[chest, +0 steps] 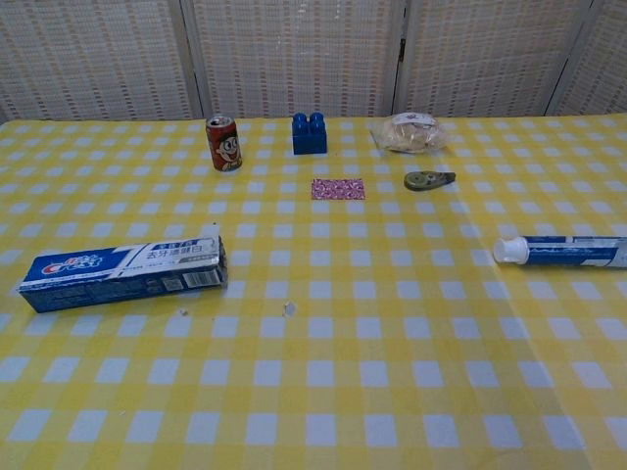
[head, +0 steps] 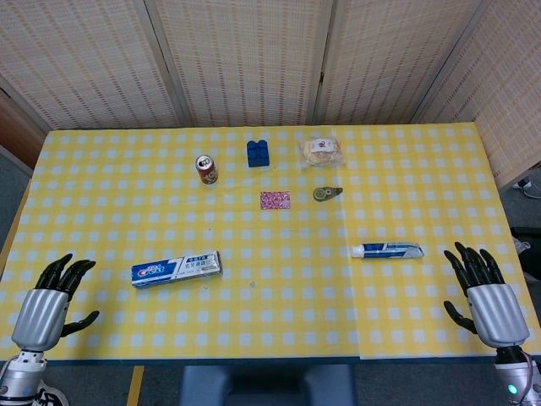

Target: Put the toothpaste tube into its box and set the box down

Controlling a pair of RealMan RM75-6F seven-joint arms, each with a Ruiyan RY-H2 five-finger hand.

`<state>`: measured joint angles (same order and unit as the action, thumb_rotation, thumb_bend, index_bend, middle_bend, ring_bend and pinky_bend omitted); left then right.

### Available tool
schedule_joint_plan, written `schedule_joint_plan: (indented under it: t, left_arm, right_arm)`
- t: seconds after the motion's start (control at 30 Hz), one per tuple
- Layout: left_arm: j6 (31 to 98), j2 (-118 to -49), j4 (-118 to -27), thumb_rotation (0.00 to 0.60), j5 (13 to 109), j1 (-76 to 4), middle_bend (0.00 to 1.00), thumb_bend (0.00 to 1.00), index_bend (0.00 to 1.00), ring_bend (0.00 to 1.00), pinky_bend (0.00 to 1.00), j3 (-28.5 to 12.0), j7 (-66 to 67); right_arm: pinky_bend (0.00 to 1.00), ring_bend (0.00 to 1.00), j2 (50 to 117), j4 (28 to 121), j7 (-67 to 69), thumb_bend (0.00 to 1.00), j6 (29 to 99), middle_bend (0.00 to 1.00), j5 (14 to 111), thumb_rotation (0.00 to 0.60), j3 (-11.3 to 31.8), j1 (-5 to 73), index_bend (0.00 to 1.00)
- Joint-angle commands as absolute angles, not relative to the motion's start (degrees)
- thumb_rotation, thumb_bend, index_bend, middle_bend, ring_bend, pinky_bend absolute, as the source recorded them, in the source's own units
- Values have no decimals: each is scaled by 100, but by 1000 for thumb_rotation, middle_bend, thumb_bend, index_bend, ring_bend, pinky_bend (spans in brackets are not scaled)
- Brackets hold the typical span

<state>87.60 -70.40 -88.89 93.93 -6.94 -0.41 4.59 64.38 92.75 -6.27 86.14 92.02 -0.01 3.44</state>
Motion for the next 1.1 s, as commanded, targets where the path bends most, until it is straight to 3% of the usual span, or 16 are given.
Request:
schedule_joint_plan:
  t: [0.03,0.17,0.53,1.1]
  left_arm:
    - [8129,-7294,-8765,600,9292,-968,243,175,237,115,199,-10,769]
    - [7514,-7602,-8763,600,9045,-1329,243,173,255,117,200,-149,995]
    - [6622,-8188,-8406,600,8398,-1961,243,172,252,122,209,-485,1166]
    - [6169,-8702,-7655,600,7772,-2306,271,172,266,187,253,-600,1118]
  right_arm:
    - [0,0,6469,9270,-693,323,8572,0,9228,600,-19,362,0]
    - [0,0,6505,9277,-767,323,8505,0,9224,600,-20,392,0]
    - [0,0,6473,9279,-739,323,8408,0,9179,600,-34,416,0]
    - [0,0,6465,9288,-783,323,8294,0,9090,600,-20,454,0]
